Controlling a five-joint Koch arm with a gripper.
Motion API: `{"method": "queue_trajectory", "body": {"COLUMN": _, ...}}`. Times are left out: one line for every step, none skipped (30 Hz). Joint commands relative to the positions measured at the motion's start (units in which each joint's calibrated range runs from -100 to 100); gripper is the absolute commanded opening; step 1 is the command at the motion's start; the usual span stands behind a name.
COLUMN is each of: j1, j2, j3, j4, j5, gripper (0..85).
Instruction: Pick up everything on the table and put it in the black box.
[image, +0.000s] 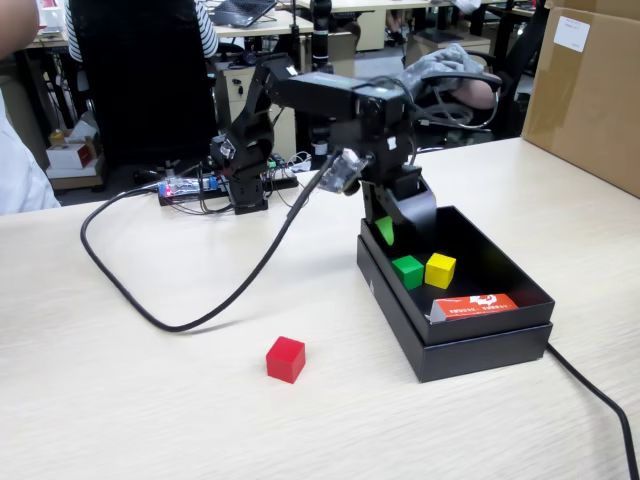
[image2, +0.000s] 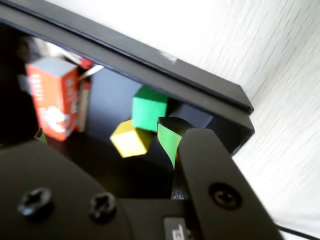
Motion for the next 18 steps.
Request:
{"method": "queue_trajectory", "body": {"j1": -0.83, "j2": -10.94, "j3": 1.65, "j4": 1.33, "j5": -0.73, "gripper": 45.6}}
{"method": "queue_trajectory", "body": {"j1": -1.07, "j2": -12.77, "j3": 1.38, "j4": 1.51, "j5": -0.93, "gripper": 45.6}}
{"method": "queue_trajectory", "body": {"j1": -1.37, "j2": -14.95, "j3": 0.66, "j4": 1.94, "j5": -1.37, "gripper": 45.6}}
{"method": "queue_trajectory", "body": {"j1": -1.76, "j2": -17.02, "j3": -0.34, "j4": 2.54, "j5": -1.81, "gripper": 45.6}}
{"method": "queue_trajectory", "body": {"j1": -2.2, "j2": -19.08, "j3": -1.61, "j4": 3.15, "j5": -2.3, "gripper": 45.6}}
{"method": "queue_trajectory", "body": {"j1": -2.69, "j2": -21.15, "j3": -3.06, "j4": 3.93, "j5": -2.78, "gripper": 45.6}}
{"method": "queue_trajectory", "body": {"j1": -3.22, "j2": -23.22, "j3": -4.6, "j4": 4.44, "j5": -3.32, "gripper": 45.6}}
{"method": "queue_trajectory", "body": {"j1": -3.76, "j2": -25.28, "j3": -5.96, "j4": 4.79, "j5": -3.76, "gripper": 45.6}}
{"method": "queue_trajectory", "body": {"j1": -4.44, "j2": -27.46, "j3": -7.59, "j4": 4.88, "j5": -4.25, "gripper": 45.6}}
{"method": "queue_trajectory", "body": {"j1": -5.03, "j2": -29.64, "j3": -9.32, "j4": 4.96, "j5": -4.59, "gripper": 45.7}}
{"method": "queue_trajectory", "body": {"j1": -5.71, "j2": -31.82, "j3": -11.04, "j4": 5.05, "j5": -4.93, "gripper": 45.7}}
{"method": "queue_trajectory", "body": {"j1": -6.35, "j2": -34.0, "j3": -12.76, "j4": 5.05, "j5": -5.13, "gripper": 45.7}}
{"method": "queue_trajectory", "body": {"j1": -6.98, "j2": -36.3, "j3": -14.58, "j4": 5.05, "j5": -5.23, "gripper": 45.7}}
{"method": "queue_trajectory", "body": {"j1": -7.57, "j2": -38.36, "j3": -16.39, "j4": 5.05, "j5": -5.42, "gripper": 45.7}}
{"method": "queue_trajectory", "body": {"j1": -8.11, "j2": -40.31, "j3": -18.2, "j4": 5.05, "j5": -5.47, "gripper": 45.7}}
{"method": "queue_trajectory", "body": {"j1": -8.69, "j2": -42.49, "j3": -20.11, "j4": 5.05, "j5": -5.57, "gripper": 45.7}}
{"method": "queue_trajectory", "body": {"j1": -9.23, "j2": -44.56, "j3": -21.92, "j4": 5.05, "j5": -5.67, "gripper": 45.7}}
{"method": "queue_trajectory", "body": {"j1": -9.82, "j2": -46.62, "j3": -23.64, "j4": 5.05, "j5": -5.67, "gripper": 45.7}}
